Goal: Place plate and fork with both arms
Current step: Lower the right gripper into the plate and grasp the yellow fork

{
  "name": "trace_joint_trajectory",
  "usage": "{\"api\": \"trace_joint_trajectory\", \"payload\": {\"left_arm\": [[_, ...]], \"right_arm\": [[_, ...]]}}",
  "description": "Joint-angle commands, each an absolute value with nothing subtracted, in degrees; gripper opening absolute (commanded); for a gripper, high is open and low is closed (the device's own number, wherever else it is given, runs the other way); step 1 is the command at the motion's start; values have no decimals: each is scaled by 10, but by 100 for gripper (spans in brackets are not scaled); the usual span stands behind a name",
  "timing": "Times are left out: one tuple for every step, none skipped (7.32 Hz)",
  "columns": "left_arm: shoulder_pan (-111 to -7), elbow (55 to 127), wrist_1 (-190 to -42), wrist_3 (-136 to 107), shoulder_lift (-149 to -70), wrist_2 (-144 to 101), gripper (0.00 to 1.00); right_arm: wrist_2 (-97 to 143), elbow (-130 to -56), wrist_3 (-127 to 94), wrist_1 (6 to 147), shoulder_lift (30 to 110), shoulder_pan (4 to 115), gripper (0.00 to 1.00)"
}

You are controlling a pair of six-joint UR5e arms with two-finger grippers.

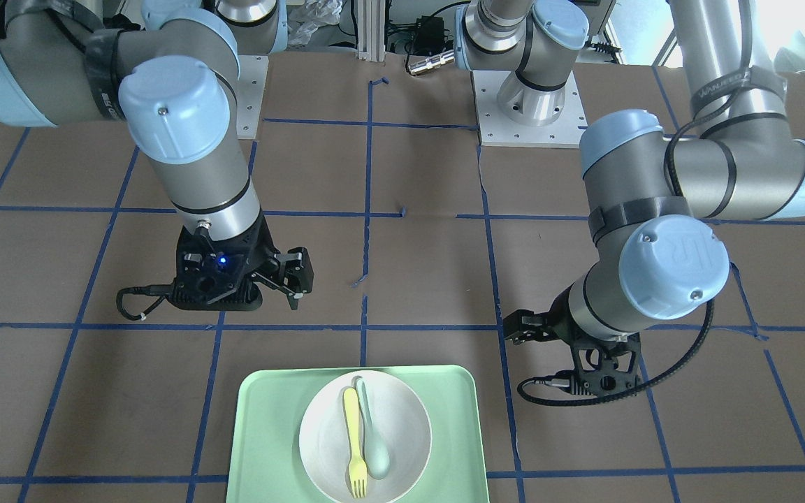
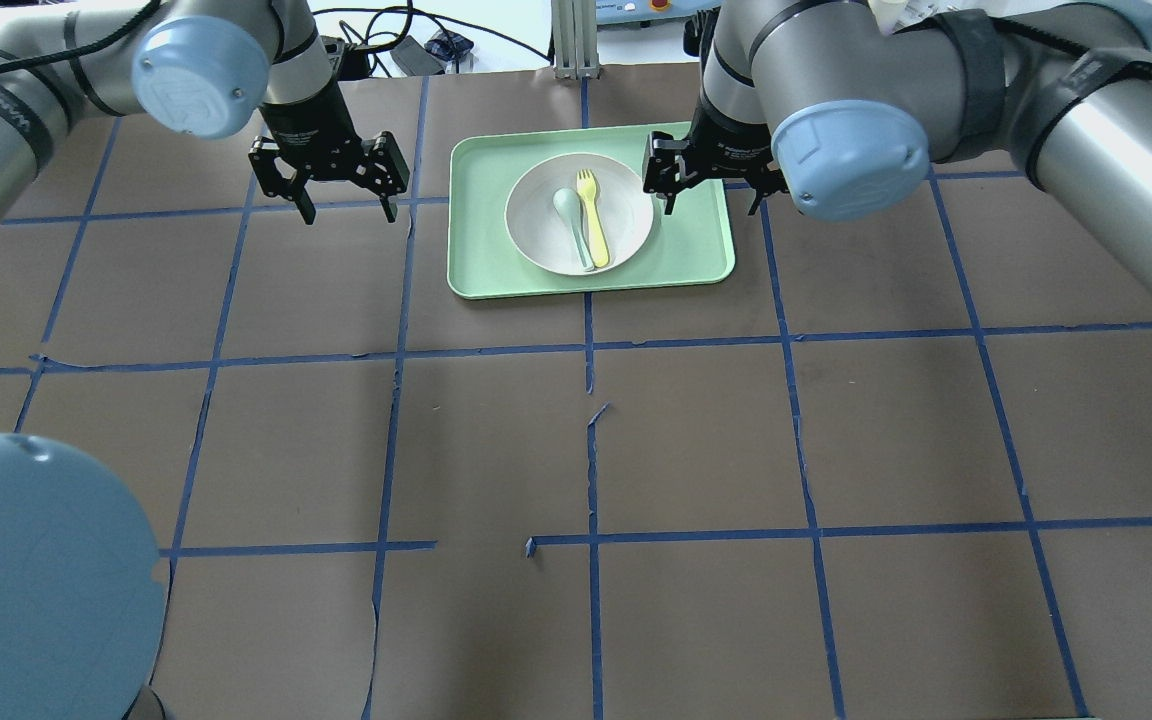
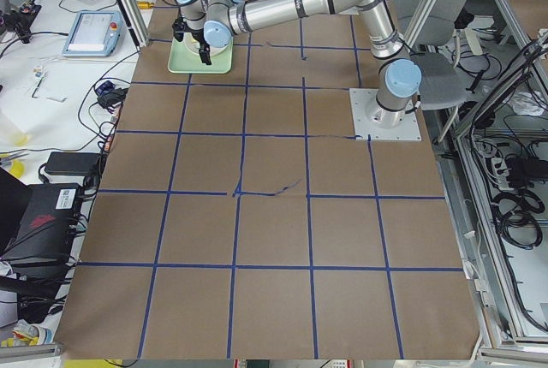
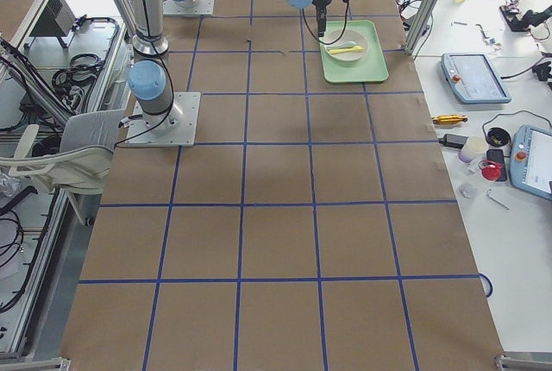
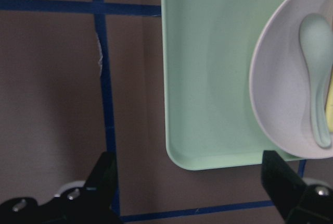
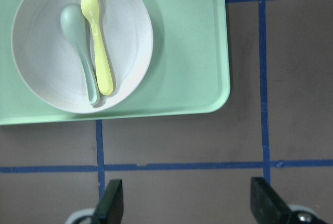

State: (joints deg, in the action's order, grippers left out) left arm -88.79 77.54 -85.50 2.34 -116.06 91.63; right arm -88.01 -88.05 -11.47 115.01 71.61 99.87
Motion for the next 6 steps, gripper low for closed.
{"api": "trace_joint_trajectory", "payload": {"left_arm": [[-876, 828, -864, 32, -1123, 933, 100], [-876, 848, -839, 34, -1116, 933, 100], [-877, 859, -832, 33, -1112, 933, 100], [-877, 860, -832, 32, -1109, 933, 100], [-877, 868, -832, 30, -1107, 933, 100], [-877, 877, -831, 30, -1102, 933, 100]], "right_arm": [[-875, -820, -120, 1184, 623, 1026, 67], [-847, -803, -116, 1185, 591, 1030, 69], [-834, -792, -113, 1203, 564, 1030, 63], [-839, -778, -114, 1222, 541, 1030, 57], [-845, -768, -119, 1224, 526, 1030, 56], [-845, -767, -119, 1236, 518, 1031, 55]]}}
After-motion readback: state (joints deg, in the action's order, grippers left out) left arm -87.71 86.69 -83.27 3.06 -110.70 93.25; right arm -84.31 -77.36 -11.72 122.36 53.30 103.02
